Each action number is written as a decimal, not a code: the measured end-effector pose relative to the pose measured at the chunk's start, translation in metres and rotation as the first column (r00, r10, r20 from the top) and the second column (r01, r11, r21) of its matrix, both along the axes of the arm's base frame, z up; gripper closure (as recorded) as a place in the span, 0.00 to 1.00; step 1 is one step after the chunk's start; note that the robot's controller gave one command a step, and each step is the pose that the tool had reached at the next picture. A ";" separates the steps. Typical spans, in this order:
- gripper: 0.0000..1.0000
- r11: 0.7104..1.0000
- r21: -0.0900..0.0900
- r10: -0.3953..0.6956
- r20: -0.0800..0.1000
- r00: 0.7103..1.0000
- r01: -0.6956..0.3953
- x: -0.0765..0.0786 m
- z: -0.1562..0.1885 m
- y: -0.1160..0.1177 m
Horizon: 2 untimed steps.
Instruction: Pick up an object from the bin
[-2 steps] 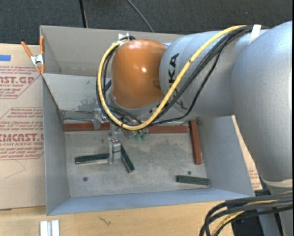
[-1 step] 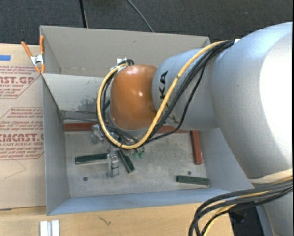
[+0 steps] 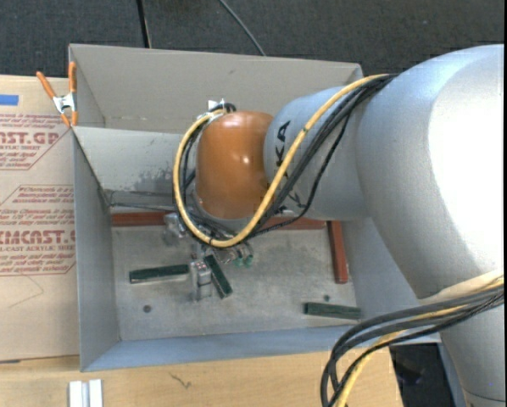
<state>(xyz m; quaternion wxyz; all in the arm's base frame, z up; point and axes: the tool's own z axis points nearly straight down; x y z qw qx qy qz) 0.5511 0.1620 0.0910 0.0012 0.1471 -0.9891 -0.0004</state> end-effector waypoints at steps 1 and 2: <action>1.00 0.992 0.001 0.124 0.001 0.992 -0.124 -0.064 -0.022 0.031; 1.00 0.992 0.001 0.124 0.001 0.992 -0.124 -0.064 -0.022 0.031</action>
Offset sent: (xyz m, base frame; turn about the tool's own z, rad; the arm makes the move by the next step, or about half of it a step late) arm 0.0000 0.0000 0.0000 0.0000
